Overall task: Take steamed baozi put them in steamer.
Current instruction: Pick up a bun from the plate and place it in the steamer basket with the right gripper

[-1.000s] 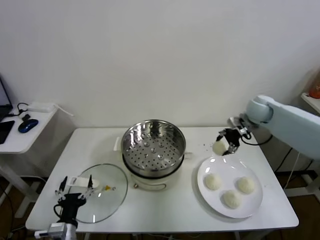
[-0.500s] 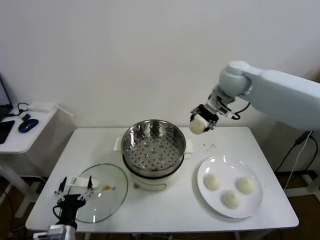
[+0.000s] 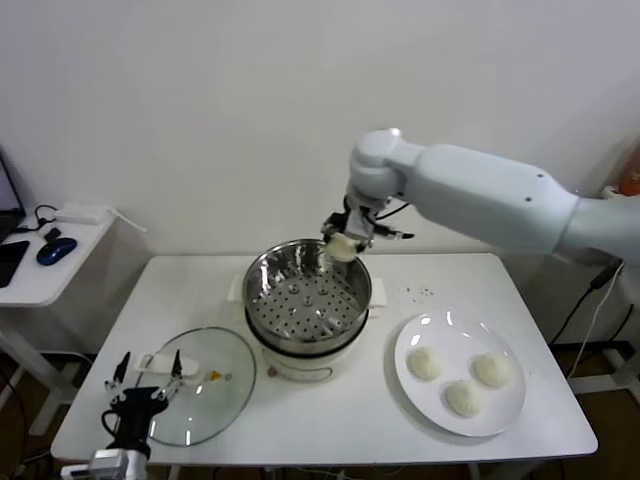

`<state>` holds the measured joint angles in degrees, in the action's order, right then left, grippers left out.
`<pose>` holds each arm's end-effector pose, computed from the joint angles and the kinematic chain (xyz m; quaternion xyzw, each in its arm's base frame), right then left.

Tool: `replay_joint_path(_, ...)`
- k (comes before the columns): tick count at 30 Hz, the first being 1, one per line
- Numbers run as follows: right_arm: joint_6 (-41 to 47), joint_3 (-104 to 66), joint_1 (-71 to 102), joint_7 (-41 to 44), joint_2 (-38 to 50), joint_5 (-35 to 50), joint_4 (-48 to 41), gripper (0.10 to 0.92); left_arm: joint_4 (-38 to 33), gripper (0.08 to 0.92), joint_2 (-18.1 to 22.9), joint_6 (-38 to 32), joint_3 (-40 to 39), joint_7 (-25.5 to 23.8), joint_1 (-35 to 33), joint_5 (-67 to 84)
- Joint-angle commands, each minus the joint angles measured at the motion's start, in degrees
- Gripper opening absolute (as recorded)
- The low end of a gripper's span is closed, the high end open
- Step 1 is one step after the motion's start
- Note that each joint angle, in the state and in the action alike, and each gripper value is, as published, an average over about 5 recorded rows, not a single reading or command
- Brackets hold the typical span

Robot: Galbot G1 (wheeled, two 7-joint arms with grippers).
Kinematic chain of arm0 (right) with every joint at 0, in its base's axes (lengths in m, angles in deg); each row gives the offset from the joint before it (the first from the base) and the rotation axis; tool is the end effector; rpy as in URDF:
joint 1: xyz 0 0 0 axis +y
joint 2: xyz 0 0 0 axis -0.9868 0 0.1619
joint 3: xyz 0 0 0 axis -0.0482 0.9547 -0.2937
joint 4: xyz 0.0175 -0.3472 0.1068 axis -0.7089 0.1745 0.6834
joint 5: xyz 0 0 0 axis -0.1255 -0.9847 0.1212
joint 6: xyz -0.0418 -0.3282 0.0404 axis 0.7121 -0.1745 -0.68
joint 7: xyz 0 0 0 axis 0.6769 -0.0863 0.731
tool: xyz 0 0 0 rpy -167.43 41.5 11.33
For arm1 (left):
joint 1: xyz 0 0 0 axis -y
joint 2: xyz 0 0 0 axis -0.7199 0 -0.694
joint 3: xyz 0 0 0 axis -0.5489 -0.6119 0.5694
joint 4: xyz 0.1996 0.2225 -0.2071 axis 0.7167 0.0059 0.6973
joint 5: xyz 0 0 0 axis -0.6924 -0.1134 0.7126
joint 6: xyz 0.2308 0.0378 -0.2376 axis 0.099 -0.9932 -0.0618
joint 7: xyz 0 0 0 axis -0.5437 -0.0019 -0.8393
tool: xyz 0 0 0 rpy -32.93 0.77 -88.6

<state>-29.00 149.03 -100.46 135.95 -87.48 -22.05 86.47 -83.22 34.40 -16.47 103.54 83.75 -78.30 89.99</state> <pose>0.5452 0.1398 -0.0164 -0.5618 0.1076 -0.8202 0.0070 0.1185 0.0862 -0.3487 0.0803 -0.9926 -0.0765 0.0501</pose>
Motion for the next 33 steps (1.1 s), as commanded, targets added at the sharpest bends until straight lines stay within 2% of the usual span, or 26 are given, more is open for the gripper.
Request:
replay_joint_path(1,-4.47,-3.79,7.16,-0.37,-8.16,-12.74,-6.20,0.681,0.13,0.823,-0.06,-0.07,0.03,0.00,-0.20,0.10)
replay_joint_path(13,-6.65,-6.78,11.93,-1.09,-10.76,-19.10,-14.14,0.694,0.71,0.823,-0.09,-0.05,0.11,0.03,-0.05,0.24)
replay_joint_path(33,-7.92,-9.06,15.37,-1.53,-12.86,-22.24,-17.36,0.721,1.60,0.823,0.12,-0.04,-0.04,0.17,0.36,0.39)
